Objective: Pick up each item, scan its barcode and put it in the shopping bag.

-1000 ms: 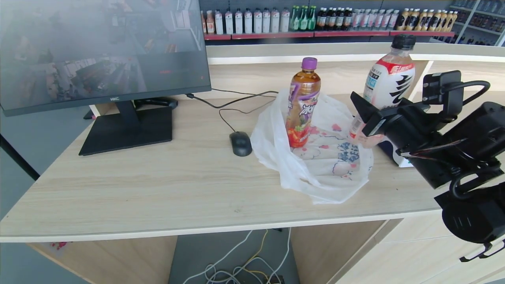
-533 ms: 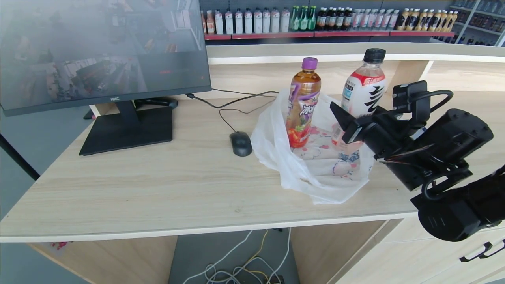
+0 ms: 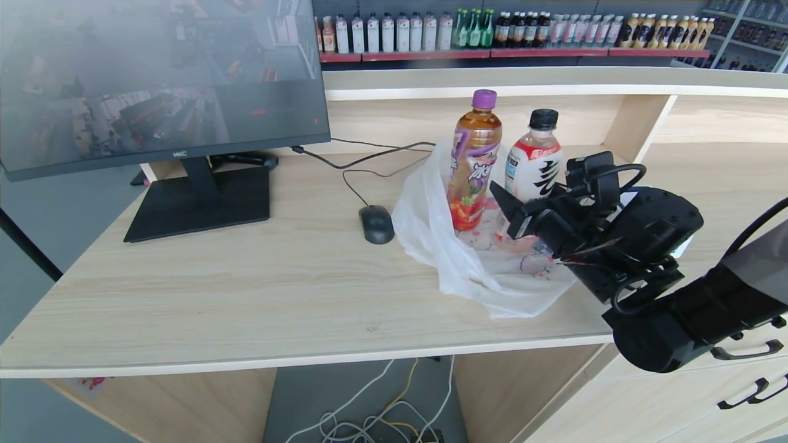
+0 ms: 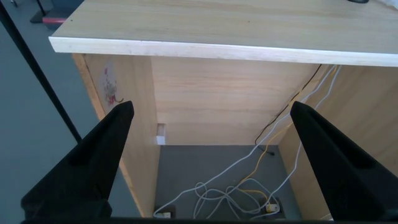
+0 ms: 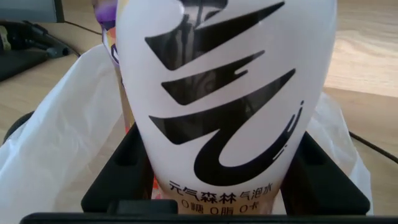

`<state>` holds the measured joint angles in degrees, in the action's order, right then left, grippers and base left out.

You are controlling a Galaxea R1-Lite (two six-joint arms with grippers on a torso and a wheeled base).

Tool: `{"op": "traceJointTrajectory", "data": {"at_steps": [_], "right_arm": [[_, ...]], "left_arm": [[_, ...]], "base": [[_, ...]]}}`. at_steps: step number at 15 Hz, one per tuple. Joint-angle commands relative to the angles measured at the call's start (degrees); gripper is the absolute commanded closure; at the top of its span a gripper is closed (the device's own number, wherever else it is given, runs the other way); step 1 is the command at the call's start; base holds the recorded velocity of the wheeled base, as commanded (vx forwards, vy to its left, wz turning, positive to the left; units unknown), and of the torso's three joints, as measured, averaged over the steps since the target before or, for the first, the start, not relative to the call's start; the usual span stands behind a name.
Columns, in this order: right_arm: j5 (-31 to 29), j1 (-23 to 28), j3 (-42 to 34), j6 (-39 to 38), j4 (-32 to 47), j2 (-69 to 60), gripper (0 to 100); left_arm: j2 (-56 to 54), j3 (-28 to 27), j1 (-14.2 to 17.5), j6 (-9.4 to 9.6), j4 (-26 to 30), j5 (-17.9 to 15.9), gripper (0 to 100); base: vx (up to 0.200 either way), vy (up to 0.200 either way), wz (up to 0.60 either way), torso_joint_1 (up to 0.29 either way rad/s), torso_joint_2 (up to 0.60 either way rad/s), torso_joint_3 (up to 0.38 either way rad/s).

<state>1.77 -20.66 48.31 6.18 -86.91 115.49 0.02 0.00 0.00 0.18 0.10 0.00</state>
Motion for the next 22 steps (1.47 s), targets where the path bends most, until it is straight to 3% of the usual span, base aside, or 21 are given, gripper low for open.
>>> {"op": "traceJointTrajectory", "data": {"at_steps": [1,19,20,22], "right_arm": [[-0.01,-0.08,0.12,-0.47,0.16,1.49,100],[-0.01,0.01,-2.78,-0.82,0.16,1.93,100],[-0.01,0.01,-3.05,-0.91,0.16,1.75,0],[-0.01,0.01,-2.96,-0.91,0.16,1.14,0]], "left_arm": [[-0.02,0.00,0.00,-0.01,-0.01,0.00,0],[0.06,0.00,0.00,-0.01,-0.01,0.00,0],[-0.02,0.00,0.00,-0.01,-0.01,0.00,0],[-0.02,0.00,0.00,-0.01,-0.01,0.00,0]], "base": [[0.000,0.000,0.00,0.000,0.00,0.000],[0.000,0.000,0.00,0.000,0.00,0.000],[0.000,0.000,0.00,0.000,0.00,0.000],[0.000,0.000,0.00,0.000,0.00,0.000]]}}
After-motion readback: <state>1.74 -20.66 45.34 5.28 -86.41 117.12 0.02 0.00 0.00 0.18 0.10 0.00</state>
